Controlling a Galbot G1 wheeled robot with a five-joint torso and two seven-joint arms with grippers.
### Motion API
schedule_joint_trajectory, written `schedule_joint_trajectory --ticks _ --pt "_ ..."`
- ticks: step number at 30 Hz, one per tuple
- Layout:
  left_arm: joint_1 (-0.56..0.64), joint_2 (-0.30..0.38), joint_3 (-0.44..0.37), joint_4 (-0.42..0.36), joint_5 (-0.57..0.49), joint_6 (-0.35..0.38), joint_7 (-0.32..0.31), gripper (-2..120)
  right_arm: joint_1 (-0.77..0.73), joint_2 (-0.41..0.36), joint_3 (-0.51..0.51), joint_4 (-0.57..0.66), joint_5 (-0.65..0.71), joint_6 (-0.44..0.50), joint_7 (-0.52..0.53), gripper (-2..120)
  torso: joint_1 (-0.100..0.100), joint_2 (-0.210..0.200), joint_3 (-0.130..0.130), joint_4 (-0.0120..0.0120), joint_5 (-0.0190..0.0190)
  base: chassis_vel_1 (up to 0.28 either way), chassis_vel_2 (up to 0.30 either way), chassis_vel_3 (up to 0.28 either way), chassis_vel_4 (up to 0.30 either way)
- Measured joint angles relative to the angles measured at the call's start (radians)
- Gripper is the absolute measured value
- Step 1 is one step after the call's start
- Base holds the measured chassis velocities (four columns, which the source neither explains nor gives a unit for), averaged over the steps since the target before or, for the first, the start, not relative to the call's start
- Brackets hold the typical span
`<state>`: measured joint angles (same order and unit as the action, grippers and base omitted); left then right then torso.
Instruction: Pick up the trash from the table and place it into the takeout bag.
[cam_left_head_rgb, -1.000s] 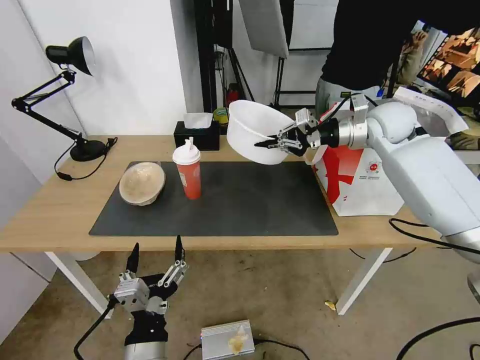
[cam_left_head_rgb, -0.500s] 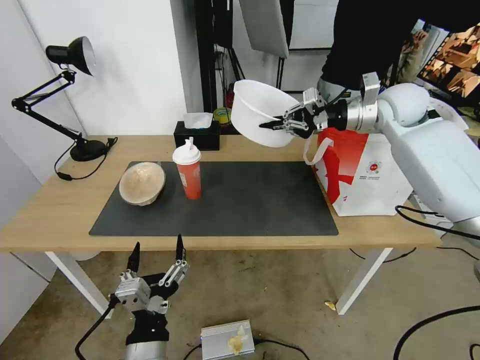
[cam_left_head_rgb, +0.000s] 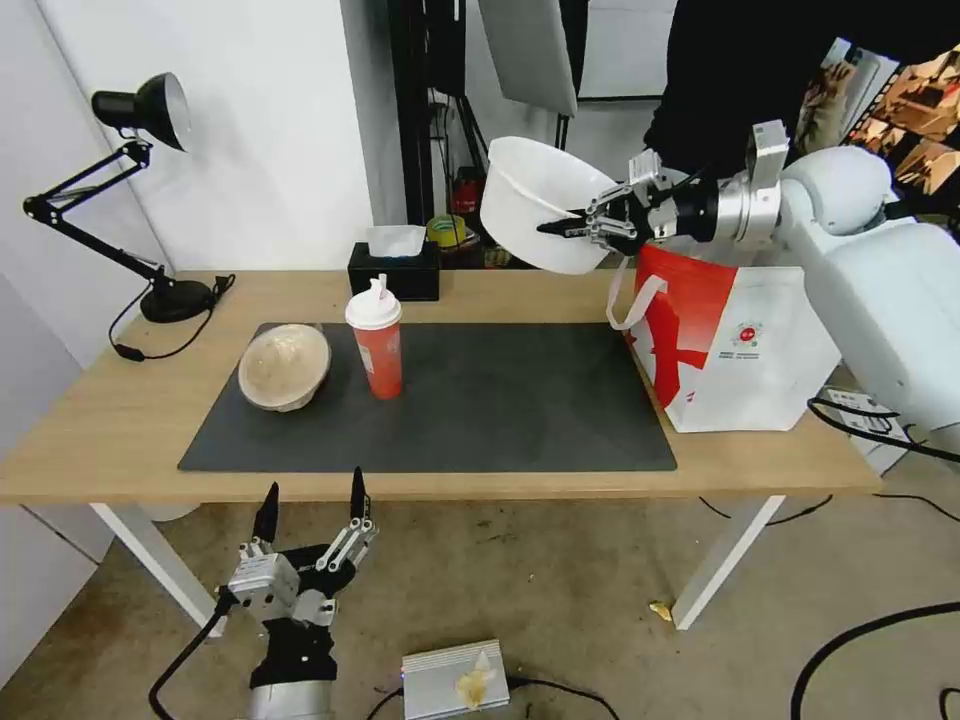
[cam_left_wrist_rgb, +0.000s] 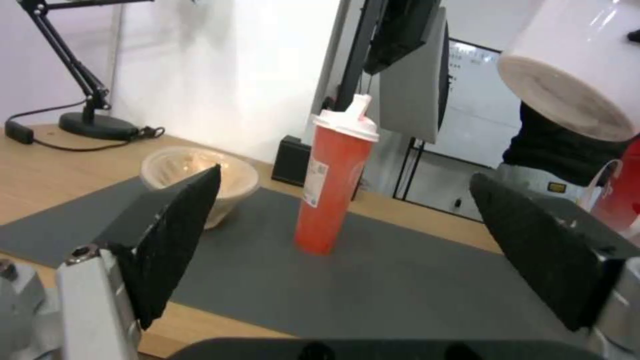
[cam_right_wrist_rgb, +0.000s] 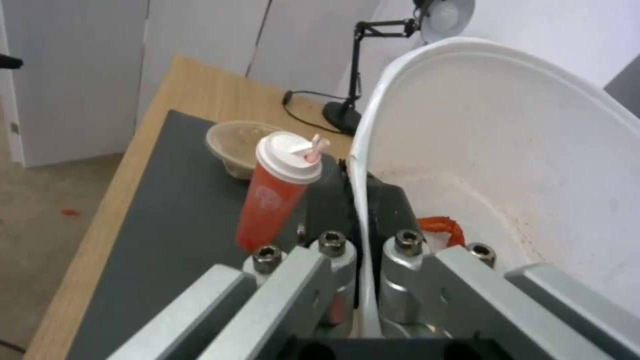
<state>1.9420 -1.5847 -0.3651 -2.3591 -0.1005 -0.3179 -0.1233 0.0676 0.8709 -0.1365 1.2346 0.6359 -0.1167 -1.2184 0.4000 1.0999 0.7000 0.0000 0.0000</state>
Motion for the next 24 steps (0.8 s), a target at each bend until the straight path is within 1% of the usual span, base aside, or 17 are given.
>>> schedule_joint_trajectory --ticks 13,20,24 --pt "-0.002 0.002 0.003 0.001 0.000 0.001 0.000 100 0.012 -0.036 0.015 -0.005 0.016 0.003 0.001 0 0.000 0.000 0.000 0.0001 0.0000 0.000 0.000 0.000 0.000" --pt "0.001 -0.007 0.010 0.007 0.008 0.001 0.000 100 0.002 -0.078 0.026 -0.010 0.023 0.016 0.001 0 0.000 0.000 0.000 -0.0001 0.0001 0.000 0.000 0.000 0.000" --pt "0.000 -0.007 0.009 0.007 0.008 0.001 0.000 100 -0.005 -0.086 0.040 -0.017 0.024 0.019 0.001 0 0.000 0.000 0.000 0.0000 0.0000 0.000 0.000 0.000 0.000"
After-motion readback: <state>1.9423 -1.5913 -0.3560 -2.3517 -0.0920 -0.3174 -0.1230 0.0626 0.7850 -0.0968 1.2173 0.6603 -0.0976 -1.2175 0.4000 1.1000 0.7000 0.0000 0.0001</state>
